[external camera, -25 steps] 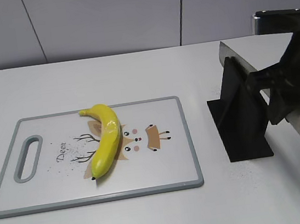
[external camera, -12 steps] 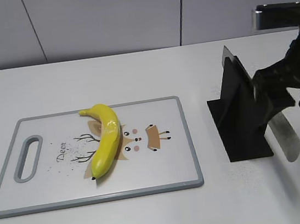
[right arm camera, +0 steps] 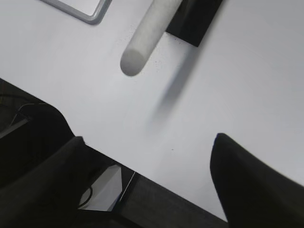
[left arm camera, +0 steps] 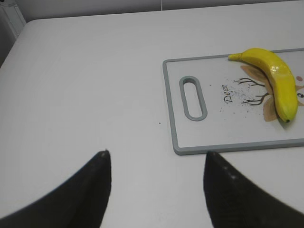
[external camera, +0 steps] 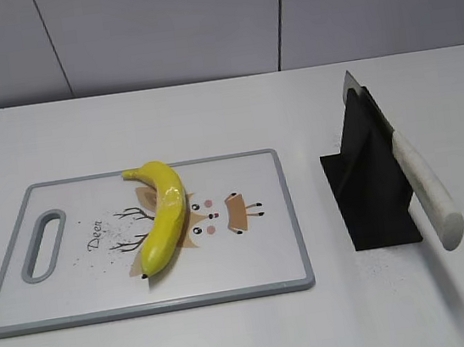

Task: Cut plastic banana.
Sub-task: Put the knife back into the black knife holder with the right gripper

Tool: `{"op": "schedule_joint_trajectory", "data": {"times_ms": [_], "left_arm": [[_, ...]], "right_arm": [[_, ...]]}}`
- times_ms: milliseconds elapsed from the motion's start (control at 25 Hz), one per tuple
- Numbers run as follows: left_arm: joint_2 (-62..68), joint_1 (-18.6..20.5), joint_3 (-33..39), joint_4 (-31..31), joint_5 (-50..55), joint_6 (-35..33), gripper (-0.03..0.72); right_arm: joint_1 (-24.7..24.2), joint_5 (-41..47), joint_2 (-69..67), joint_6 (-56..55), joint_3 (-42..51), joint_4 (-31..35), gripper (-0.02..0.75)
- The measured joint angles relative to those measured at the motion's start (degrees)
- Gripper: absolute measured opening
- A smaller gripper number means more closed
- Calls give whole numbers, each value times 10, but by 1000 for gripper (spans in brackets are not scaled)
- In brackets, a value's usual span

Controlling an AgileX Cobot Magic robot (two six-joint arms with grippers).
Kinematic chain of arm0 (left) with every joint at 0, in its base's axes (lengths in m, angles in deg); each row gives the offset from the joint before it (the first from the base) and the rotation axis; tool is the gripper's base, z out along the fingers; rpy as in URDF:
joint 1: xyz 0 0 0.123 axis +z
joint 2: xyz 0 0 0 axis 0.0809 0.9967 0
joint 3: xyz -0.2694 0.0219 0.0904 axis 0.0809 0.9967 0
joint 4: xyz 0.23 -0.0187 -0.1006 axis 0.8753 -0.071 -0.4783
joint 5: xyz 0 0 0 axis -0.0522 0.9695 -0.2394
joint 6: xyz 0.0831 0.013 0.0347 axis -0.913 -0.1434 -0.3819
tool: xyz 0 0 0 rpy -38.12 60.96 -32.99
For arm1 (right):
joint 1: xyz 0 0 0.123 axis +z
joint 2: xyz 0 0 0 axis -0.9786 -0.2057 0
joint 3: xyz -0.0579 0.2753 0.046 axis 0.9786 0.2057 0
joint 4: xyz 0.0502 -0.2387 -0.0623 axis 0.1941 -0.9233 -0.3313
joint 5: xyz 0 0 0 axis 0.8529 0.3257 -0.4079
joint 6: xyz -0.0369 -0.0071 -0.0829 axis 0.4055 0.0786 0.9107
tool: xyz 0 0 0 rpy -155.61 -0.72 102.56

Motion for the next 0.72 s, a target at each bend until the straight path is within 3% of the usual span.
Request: {"op": "schedule_joint_trajectory", "data": {"times_ms": [280, 720], "left_arm": [[0, 0, 0, 0, 0, 0, 592], [0, 0, 0, 1, 1, 0, 592]], "right_arm": [[0, 1, 221, 6, 95, -19, 587], [-10, -4, 444, 2, 97, 8, 581]]}}
